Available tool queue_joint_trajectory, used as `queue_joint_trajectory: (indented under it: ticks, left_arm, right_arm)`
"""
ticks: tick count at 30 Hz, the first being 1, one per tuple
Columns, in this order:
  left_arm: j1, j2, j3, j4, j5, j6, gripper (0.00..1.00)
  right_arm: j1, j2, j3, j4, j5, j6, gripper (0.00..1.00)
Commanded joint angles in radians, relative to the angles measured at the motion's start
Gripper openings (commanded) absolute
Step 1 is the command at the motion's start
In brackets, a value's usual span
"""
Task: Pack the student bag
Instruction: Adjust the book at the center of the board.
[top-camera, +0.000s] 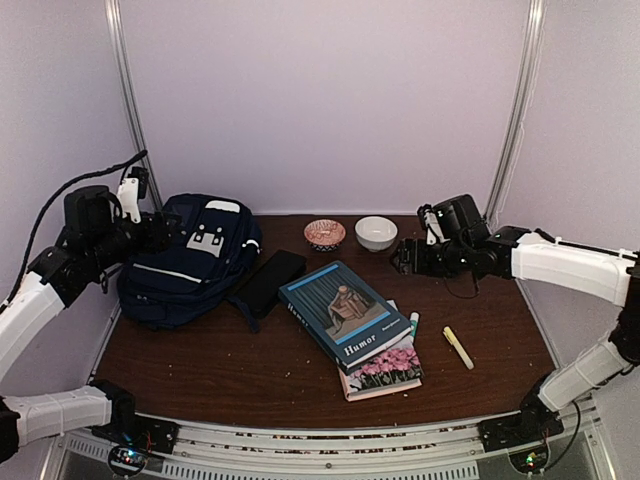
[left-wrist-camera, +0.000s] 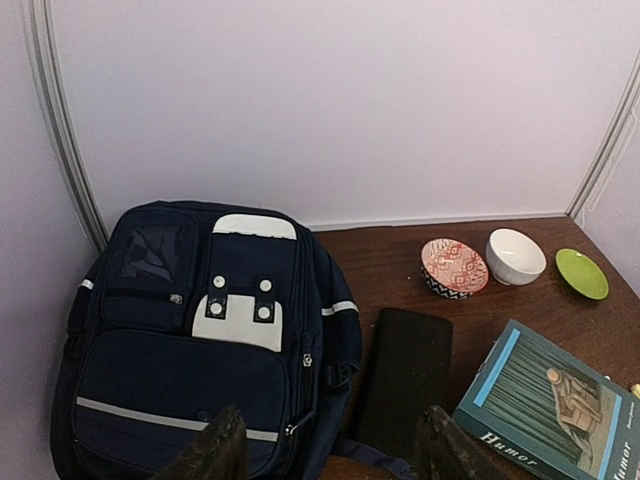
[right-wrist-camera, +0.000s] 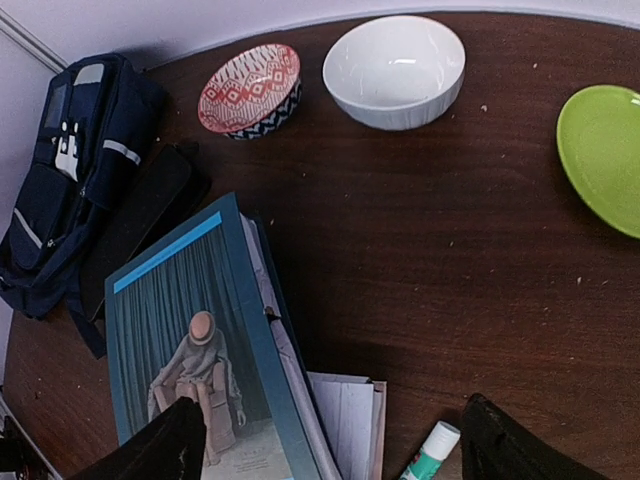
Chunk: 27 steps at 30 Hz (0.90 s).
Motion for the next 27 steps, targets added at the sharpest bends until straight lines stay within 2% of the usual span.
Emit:
queue_joint_trajectory:
  ticks: [1,7,14,27]
  left_arm:
    - [-0.003,-0.004,0.011,0.074,0.046,0.006,0.98]
    - [-0.003,-0.006,0.016,0.057,-0.004,-0.013,0.98]
    - [-0.003,0.011,0.016,0.058,0.007,-0.018,0.98]
    - [-0.003,0.039,0.024,0.048,-0.009,-0.029,0.98]
  right_arm:
    - [0.018,0.071,0.008,0.059,-0.067,0.078,0.88]
    - [0.032,0.115,-0.057,0.128,-0.039,0.159,0.85]
    - [0.081,0.114,-0.151,0.221,-0.044,0.226,0.86]
    - [0.143,0.111,-0.179,0.213,-0.047,0.225,0.76]
